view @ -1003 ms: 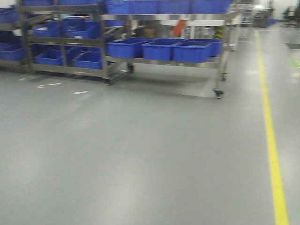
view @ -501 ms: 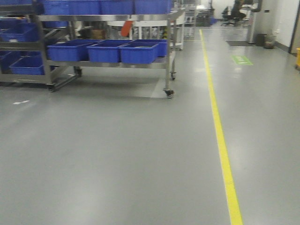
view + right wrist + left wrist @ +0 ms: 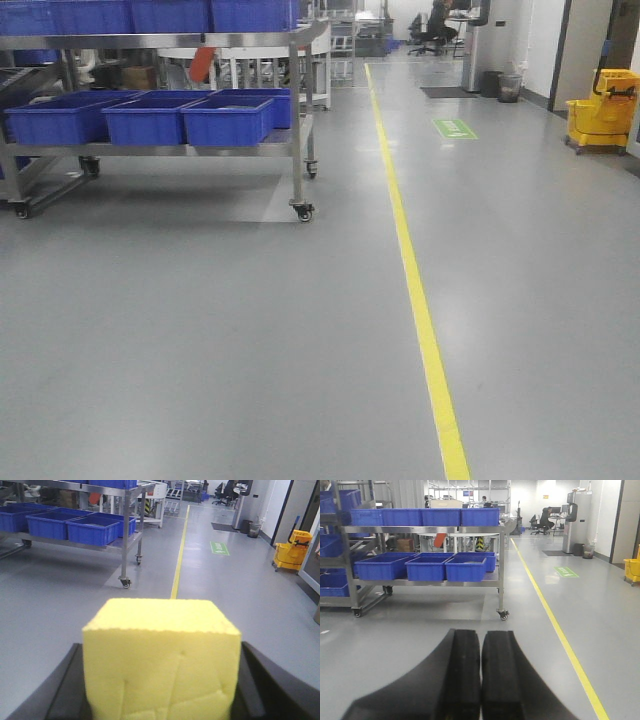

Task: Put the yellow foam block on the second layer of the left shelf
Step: 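Drive the base away from the table holding the cube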

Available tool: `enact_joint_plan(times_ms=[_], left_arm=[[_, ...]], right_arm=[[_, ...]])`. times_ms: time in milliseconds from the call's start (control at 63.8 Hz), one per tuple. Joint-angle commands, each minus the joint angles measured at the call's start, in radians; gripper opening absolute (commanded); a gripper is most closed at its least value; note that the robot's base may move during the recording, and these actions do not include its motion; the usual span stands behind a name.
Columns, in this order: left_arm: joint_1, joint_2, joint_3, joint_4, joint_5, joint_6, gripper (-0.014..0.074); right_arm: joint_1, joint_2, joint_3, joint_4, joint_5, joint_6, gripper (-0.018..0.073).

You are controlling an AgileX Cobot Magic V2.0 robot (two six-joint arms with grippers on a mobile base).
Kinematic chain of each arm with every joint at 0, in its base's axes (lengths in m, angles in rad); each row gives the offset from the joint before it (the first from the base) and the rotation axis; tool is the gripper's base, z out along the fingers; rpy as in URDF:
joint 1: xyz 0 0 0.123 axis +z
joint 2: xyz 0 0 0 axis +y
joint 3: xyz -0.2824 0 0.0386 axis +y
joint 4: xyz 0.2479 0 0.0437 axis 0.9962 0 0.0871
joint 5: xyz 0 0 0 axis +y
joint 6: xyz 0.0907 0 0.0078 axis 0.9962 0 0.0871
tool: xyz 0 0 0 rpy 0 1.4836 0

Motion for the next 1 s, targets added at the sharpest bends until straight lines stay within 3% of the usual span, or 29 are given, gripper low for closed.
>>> enact_joint_plan(times_ms=[0,987], left_arm=[[0.0,-0.02,0.027,-0.006,-0.081,-0.003,0.0124],[0.0,-0.02,0.027,-0.006,-0.081,-0.003,0.0124]], right_arm=[[-0.005,0.007,-0.031,-0.007,-0.09,-0.009,0.0465],[-0.005,0.007,-0.031,-0.007,-0.09,-0.009,0.0465]])
